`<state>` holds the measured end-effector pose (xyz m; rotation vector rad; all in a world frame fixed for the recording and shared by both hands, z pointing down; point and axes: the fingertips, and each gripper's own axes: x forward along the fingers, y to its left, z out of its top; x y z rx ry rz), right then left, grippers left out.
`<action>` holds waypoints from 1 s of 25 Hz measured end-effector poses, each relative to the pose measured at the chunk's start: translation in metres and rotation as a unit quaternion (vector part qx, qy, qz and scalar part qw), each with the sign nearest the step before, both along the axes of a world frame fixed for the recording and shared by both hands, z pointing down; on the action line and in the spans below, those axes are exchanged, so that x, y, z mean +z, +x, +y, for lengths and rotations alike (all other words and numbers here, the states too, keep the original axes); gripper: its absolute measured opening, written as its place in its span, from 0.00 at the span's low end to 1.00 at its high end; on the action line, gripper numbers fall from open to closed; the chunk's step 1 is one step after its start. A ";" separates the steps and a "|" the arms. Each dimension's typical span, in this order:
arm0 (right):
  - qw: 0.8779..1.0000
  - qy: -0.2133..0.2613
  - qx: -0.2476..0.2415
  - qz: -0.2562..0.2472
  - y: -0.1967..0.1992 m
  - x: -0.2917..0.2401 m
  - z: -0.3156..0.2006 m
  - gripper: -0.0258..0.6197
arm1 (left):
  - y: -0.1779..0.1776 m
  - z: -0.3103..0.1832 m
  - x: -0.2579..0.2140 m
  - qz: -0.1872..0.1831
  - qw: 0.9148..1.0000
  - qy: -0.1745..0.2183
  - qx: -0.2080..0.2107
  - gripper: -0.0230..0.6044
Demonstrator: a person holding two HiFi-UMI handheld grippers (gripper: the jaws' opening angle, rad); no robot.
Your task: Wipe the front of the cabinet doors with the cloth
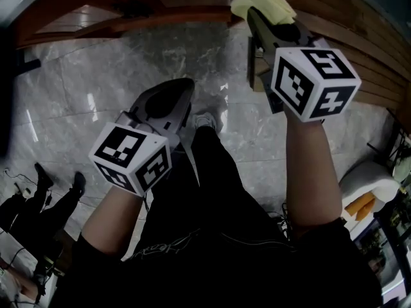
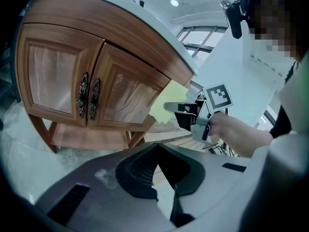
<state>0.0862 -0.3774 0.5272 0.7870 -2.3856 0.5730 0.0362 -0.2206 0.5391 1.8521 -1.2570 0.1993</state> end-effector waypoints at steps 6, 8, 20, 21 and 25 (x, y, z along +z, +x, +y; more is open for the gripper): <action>1.000 0.005 0.023 -0.001 0.032 -0.002 -0.011 0.10 | 0.021 0.001 0.005 -0.010 1.000 -0.005 0.017 0.05; 0.999 0.005 0.032 0.001 0.044 -0.002 -0.015 0.10 | 0.028 0.002 0.008 -0.011 1.000 -0.011 0.022 0.05; 0.999 0.004 0.031 0.040 0.070 0.012 -0.003 0.10 | 0.048 0.018 0.026 0.019 1.000 -0.016 0.018 0.05; 0.999 0.000 0.025 0.042 0.064 0.015 0.003 0.10 | 0.045 0.023 0.028 0.020 0.999 -0.020 0.017 0.05; 0.999 -0.018 -0.006 0.046 0.029 0.026 0.032 0.10 | 0.019 0.041 0.031 0.005 0.999 -0.028 0.015 0.05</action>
